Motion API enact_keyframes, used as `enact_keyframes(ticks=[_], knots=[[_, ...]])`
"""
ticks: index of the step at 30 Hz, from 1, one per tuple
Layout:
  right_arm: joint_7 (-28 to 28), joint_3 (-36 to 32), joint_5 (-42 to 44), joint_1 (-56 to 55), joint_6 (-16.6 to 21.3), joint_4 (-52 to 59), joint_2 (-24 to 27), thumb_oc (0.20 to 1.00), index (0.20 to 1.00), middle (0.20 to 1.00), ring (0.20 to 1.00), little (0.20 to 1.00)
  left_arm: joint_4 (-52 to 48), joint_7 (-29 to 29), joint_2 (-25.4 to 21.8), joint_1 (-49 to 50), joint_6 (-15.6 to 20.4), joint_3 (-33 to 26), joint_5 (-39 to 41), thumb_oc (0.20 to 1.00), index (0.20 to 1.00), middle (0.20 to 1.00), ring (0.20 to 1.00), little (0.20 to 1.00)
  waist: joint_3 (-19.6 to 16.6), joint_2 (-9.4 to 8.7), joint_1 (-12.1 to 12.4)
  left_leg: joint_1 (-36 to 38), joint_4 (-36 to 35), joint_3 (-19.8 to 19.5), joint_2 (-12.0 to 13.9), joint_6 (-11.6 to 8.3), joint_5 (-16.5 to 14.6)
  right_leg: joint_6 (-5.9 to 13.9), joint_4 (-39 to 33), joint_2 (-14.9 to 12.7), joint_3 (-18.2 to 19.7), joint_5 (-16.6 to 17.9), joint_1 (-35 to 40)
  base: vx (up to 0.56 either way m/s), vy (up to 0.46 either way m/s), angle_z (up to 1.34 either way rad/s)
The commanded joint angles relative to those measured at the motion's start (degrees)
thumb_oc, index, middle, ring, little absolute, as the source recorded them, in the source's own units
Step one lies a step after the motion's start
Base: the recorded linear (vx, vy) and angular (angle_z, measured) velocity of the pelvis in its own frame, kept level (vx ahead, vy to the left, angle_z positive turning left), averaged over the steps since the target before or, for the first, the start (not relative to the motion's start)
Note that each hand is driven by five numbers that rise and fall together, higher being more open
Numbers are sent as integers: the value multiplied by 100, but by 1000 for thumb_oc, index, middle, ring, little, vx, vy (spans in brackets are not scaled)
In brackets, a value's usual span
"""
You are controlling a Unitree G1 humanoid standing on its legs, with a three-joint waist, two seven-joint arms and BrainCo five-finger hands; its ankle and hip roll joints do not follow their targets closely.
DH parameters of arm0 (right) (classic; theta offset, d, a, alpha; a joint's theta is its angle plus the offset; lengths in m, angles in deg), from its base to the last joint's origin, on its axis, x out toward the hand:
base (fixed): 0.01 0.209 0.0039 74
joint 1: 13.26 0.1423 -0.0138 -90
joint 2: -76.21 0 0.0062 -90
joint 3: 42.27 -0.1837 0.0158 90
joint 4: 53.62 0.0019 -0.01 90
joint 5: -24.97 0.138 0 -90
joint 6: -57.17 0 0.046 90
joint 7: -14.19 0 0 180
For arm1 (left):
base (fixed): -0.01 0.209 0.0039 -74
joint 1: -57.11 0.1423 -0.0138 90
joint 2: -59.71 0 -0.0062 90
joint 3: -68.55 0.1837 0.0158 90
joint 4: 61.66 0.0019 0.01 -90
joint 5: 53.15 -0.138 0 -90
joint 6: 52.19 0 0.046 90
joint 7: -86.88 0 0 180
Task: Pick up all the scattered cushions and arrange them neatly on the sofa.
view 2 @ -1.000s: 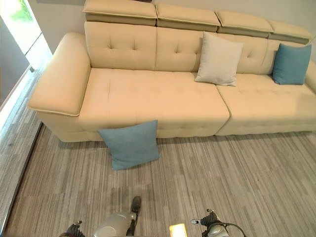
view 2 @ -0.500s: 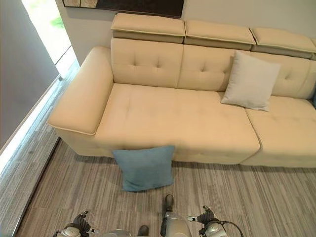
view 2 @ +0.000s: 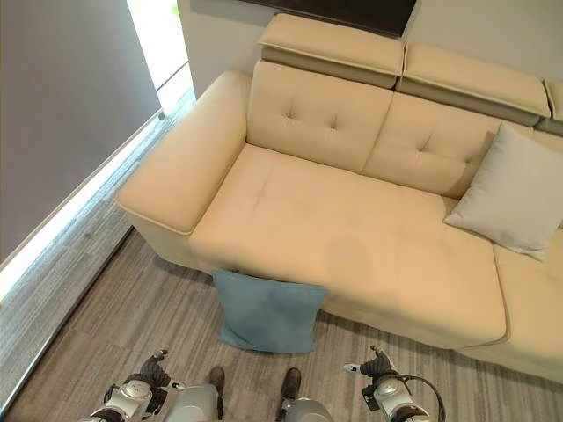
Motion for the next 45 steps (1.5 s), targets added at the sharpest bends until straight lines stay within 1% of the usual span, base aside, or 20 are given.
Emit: enact_keyframes(ticks=[1, 6, 11, 13, 14, 16, 20, 21, 22, 23, 26, 28, 29, 31, 32, 34, 35, 40, 41, 45], knots=[[95, -27, 68, -100, 35, -48, 89, 1000, 1000, 1000, 1000, 1000, 12, 47, 22, 187, 68, 142, -140, 1000, 1000, 1000, 1000, 1000, -295, -86, -50, 225, -255, 125, -322, 109, 167, 688, 831, -99, 398, -549, -21, 64, 219, -40], [174, -54, 24, -86, 47, 46, 105, 1000, 1000, 1000, 1000, 1000, -95, 2, -75, 214, 94, 53, -74, 1000, 1000, 1000, 1000, 1000, -272, -97, -52, 304, -249, 356, -400, 214, 39, 831, 859, -267, 529, -394, -179, 6, 104, -39], [332, -117, 31, -35, 75, 193, 179, 1000, 1000, 1000, 1000, 1000, -399, -150, -107, 152, 186, 32, 73, 1000, 1000, 1000, 1000, 1000, -133, -80, -55, 222, -95, 524, -439, 269, -84, 876, 864, -358, 591, -295, -349, -47, 12, -25], [589, -129, 61, 182, 130, 412, 264, 1000, 1000, 1000, 1000, 1000, -1003, -459, -115, -18, 339, 38, 353, 1000, 1000, 1000, 1000, 1000, 166, -54, -65, -117, 159, 644, -396, 258, -128, 894, 962, -417, 572, -188, -752, -230, -52, -24], [589, -130, 61, 185, 130, 412, 264, 1000, 1000, 1000, 1000, 1000, -1006, -460, -115, -19, 336, 38, 353, 1000, 1000, 1000, 1000, 1000, 156, -54, -63, -139, 175, 646, -394, 258, -134, 894, 970, -416, 576, -188, -772, -358, -103, -27], [901, -58, 88, 489, 190, 640, 340, 1000, 1000, 1000, 1000, 1000, -1686, -936, -171, -316, 535, 203, 460, 1000, 1000, 1000, 1000, 1000, 487, -32, -50, -732, 518, 716, -329, 230, -125, 855, 1252, -514, 465, -146, -1359, -287, -100, -23], [1165, 21, 87, 764, 188, 837, 408, 1000, 1000, 1000, 1000, 1000, -1926, -1204, -143, -598, 628, 362, 622, 1000, 1000, 1000, 1000, 1000, 639, 29, -91, -1404, 963, 669, -258, 195, -134, 767, 1702, -575, 408, -226, -2022, -185, -80, -2], [1322, 82, 103, 968, 185, 910, 472, 1000, 1000, 1000, 1000, 1000, -2018, -1289, -146, -783, 662, 443, 780, 1000, 1000, 1000, 1000, 1000, 723, 73, -119, -1810, 1239, 629, -246, 180, -132, 724, 1926, -587, 371, -271, -2410, -113, -96, -10], [1414, 123, 110, 1107, 206, 939, 510, 1000, 1000, 1000, 1000, 1000, -1998, -1368, -140, -898, 694, 471, 856, 1000, 1000, 1000, 1000, 1000, 729, 122, -121, -1938, 1392, 573, -198, 142, -302, 752, 2137, -559, 406, -452, -2572, -121, -107, -11], [1527, 175, 121, 1248, 211, 988, 557, 1000, 1000, 1000, 1000, 1000, -2013, -1478, -159, -1065, 751, 507, 960, 1000, 1000, 1000, 1000, 1000, 796, 122, -144, -2143, 1490, 576, -169, 120, -226, 741, 2222, -582, 374, -447, -2753, -51, -61, -12], [1707, 284, 111, 1557, 231, 1051, 599, 1000, 1000, 1000, 1000, 1000, -1972, -1644, -152, -1409, 797, 570, 1050, 1000, 1000, 1000, 1000, 1000, 841, 174, -180, -2587, 1755, 557, -119, 113, -253, 711, 2546, -610, 408, -546, -3238, -86, -33, 3], [1982, 416, 106, 2014, 255, 1134, 719, 1000, 1000, 1000, 1000, 1000, -2008, -1879, -204, -1881, 854, 657, 1153, 1000, 1000, 1000, 1000, 1000, 971, 238, -226, -3205, 2052, 546, -62, 96, -233, 698, 2939, -674, 452, -608, -3903, -129, -1, -3], [1982, 417, 106, 2020, 256, 1131, 719, 1000, 1000, 1000, 1000, 1000, -2005, -1879, -203, -1887, 855, 656, 1153, 1000, 1000, 1000, 1000, 1000, 961, 238, -227, -3228, 2064, 546, -62, 97, -236, 698, 2951, -676, 454, -612, -3926, -113, 36, -7], [2185, 450, 140, 2343, 312, 1150, 766, 1000, 1000, 1000, 1000, 1000, -1936, -2097, -218, -2210, 866, 681, 1144, 1000, 1000, 1000, 1000, 1000, 992, 279, -252, -3686, 2221, 560, -29, 92, -224, 711, 3169, -725, 491, -629, -4406, -78, 18, -1], [2357, 496, 210, 2639, 365, 1154, 788, 1000, 1000, 1000, 1000, 1000, -1842, -2252, -189, -2502, 885, 711, 1199, 1000, 1000, 1000, 1000, 1000, 983, 297, -289, -4163, 2404, 533, -27, 93, -217, 709, 3361, -754, 522, -651, -4855, -80, 33, -1], [2419, 505, 239, 2744, 401, 1165, 773, 1000, 1000, 1000, 1000, 1000, -1791, -2299, -175, -2628, 882, 723, 1202, 1000, 1000, 1000, 1000, 1000, 954, 306, -303, -4362, 2493, 517, -35, 101, -226, 698, 3452, -759, 581, -660, -5061, -25, 16, 1], [2537, 522, 312, 2980, 461, 1167, 801, 1000, 1000, 1000, 1000, 1000, -1712, -2404, -190, -2859, 869, 772, 1152, 1000, 1000, 1000, 1000, 1000, 920, 312, -330, -4728, 2634, 490, -24, 113, -253, 692, 3644, -778, 630, -687, -5452, -3, 13, 3], [2776, 600, 438, 3389, 553, 1152, 785, 1000, 1000, 1000, 1000, 1000, -1555, -2669, -291, -3344, 773, 922, 946, 1000, 1000, 1000, 1000, 1000, 836, 284, -372, -5430, 3024, 413, -73, 170, -379, 680, 4047, -775, 780, -753, -6143, -1, 17, 1], [2907, 609, 441, 3535, 542, 1133, 755, 1000, 1000, 1000, 1000, 1000, -1418, -2714, -244, -3457, 765, 909, 1026, 1000, 1000, 1000, 1000, 1000, 789, 248, -387, -5727, 3230, 404, -95, 188, -436, 665, 4152, -783, 814, -771, -6392, 0, 0, 0], [3099, 610, 543, 3855, 532, 1070, 746, 1000, 1000, 1000, 1000, 1000, -1164, -2798, -147, -3775, 851, 802, 1438, 1000, 1000, 1000, 1000, 1000, 736, 216, -398, -6146, 3406, 374, -148, 227, -526, 679, 4337, -802, 884, -786, -6815, 19, 26, 2]])
